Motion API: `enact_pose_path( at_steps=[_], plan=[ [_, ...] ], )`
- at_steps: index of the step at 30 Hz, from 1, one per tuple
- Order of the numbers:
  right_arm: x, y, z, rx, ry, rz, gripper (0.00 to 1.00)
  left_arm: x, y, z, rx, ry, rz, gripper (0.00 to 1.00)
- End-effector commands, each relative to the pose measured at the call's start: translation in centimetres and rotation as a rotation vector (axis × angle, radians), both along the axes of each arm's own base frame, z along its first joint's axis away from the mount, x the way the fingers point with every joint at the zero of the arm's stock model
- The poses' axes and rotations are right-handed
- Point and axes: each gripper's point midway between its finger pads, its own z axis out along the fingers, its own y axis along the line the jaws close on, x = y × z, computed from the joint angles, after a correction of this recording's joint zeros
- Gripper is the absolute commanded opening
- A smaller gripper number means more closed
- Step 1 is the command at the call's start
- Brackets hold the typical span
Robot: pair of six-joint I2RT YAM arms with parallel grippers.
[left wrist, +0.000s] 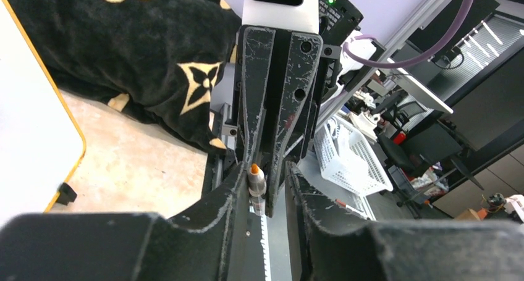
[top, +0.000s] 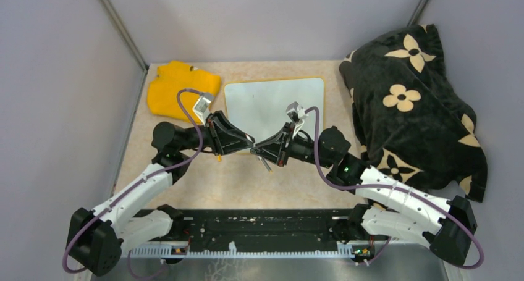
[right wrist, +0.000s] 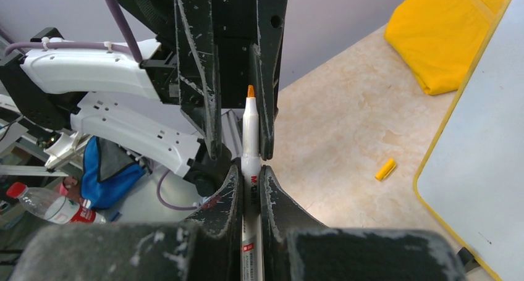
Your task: Write a sentence on the whiteboard
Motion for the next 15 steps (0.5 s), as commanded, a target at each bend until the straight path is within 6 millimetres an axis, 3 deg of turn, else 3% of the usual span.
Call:
enact_pose_path(
  at_steps=[1,10,15],
  plan=[
    [-0.27,-0.16,3.48,0.09,-0.064,0.006,0.0,-0.63,0.03,1.92,-0.037,-0.081,-0.016,0.29],
    [-0.39,-0.19,3.39,0.087,-0.062,0.009,0.0,-0.49,0.05,1.79,-0.043,-0.077,0.001,0.0],
    [-0.31,-0.3,3.21,0.081,-0.052,0.002,0.0,-0.13,0.18,1.84,-0.051,-0.071,0.034,0.0]
  ],
)
